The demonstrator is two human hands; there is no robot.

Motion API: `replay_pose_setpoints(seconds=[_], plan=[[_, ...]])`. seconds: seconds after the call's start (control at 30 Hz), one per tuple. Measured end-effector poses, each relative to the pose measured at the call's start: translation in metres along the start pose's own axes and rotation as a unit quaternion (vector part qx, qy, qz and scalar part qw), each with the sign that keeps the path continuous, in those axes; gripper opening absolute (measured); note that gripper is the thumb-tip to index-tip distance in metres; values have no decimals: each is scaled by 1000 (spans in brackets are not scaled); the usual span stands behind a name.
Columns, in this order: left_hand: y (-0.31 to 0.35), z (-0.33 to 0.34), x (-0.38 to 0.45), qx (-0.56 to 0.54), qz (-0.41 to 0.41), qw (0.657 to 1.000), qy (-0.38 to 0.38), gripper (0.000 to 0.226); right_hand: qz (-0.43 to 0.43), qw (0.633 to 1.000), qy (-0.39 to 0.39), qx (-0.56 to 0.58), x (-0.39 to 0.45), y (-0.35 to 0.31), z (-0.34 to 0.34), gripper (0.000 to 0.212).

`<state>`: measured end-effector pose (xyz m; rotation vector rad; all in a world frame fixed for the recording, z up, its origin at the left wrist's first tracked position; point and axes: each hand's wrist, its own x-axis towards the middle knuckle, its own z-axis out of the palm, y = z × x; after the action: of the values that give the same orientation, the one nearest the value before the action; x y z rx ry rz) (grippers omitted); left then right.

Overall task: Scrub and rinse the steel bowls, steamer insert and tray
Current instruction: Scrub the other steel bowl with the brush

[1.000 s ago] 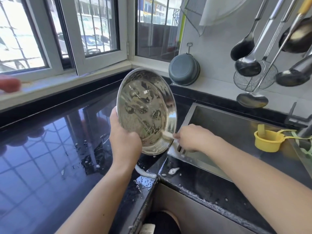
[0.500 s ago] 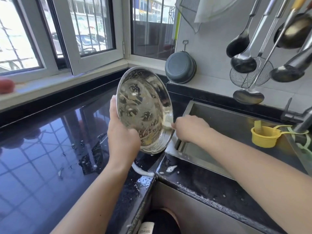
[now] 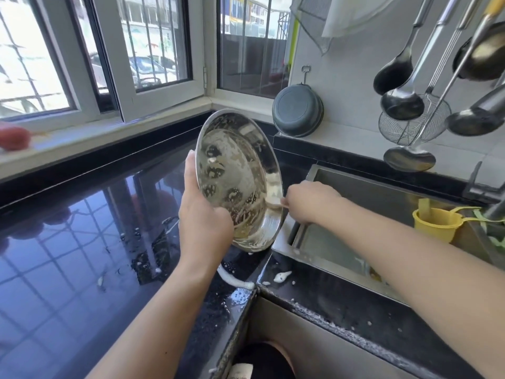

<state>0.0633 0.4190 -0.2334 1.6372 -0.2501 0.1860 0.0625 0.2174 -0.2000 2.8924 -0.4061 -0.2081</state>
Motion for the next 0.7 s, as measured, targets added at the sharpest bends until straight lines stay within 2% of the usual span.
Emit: replay_pose_setpoints(seconds=[0.07,0.13,0.27,0.3,0.37,0.43,0.5,0.57,0.7], plan=[[1,1,1,-3,-9,1000,-5,111,11,999,49,21,6,5,1,29],[-1,1,2,0,-8,1000,-1,113,-1,999,42,23,3,2,8,33],[-5,-1,3,6,-5,1000,16,116,-93,985,-136,55,-24,-10,14,39],[-4,-1,1,10,-6,1000,18,115,-111,974,-167,108,-33,-12,9,35],[-3,-1,-2,17,-8,1000,23,113,-125,962,-181,162,-43,-17,1,32],[-1,-3,-2,13,-12,1000,25,112,-77,973,-162,144,-39,-23,4,33],[0,-6,-1,3,-25,999,21,113,0,988,-104,117,-24,-20,14,37],[2,-7,-1,-2,-38,999,17,113,59,985,-40,158,-9,-17,23,37],[6,-3,-3,5,-28,999,18,114,59,963,10,264,14,-37,10,37]])
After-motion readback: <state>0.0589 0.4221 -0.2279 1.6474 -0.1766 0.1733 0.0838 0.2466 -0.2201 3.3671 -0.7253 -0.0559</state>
